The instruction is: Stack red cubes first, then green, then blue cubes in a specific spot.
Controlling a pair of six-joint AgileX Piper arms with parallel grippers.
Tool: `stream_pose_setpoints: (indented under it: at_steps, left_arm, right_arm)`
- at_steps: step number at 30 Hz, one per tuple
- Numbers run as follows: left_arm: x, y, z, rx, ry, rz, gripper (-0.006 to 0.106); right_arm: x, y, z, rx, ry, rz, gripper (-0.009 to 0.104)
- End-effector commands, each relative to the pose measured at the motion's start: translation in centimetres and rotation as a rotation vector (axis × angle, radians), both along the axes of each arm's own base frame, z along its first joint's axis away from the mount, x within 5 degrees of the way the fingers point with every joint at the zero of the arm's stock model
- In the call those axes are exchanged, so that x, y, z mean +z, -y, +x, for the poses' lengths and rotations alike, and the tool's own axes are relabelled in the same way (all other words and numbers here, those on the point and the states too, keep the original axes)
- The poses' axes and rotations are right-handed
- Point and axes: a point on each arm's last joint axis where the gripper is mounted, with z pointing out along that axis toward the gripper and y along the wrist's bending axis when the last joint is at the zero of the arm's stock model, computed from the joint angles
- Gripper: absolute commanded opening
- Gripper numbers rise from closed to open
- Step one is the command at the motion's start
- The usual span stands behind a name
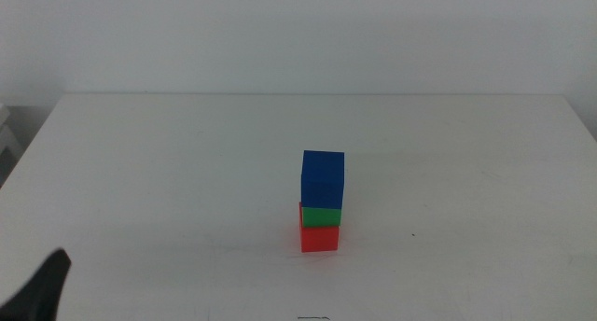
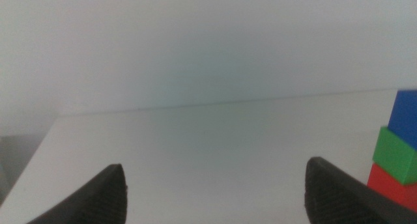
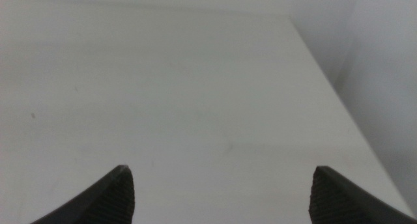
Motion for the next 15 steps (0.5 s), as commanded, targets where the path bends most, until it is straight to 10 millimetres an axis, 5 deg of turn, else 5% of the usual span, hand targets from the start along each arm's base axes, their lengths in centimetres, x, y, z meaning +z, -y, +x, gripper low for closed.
stream_pose_setpoints:
  at_steps: [1, 7, 15]
  left_arm:
    - [0.3, -0.1, -0.3, 0.005, 0.088, -0.037, 0.094]
    - [-1.7, -0.2, -0.5, 0.021, 0.063, -0.034, 0.094]
    - [-1.6, -1.1, -0.6, 0.162, 0.075, -0.031, 0.094]
  right_arm:
    - [0.9, 0.1, 0.0, -0.014, 0.109, -0.025, 0.089]
    - [0.6, 0.1, 0.1, -0.013, 0.11, -0.034, 0.089]
    - [0.6, 0.2, 0.1, -0.015, 0.107, -0.069, 0.089]
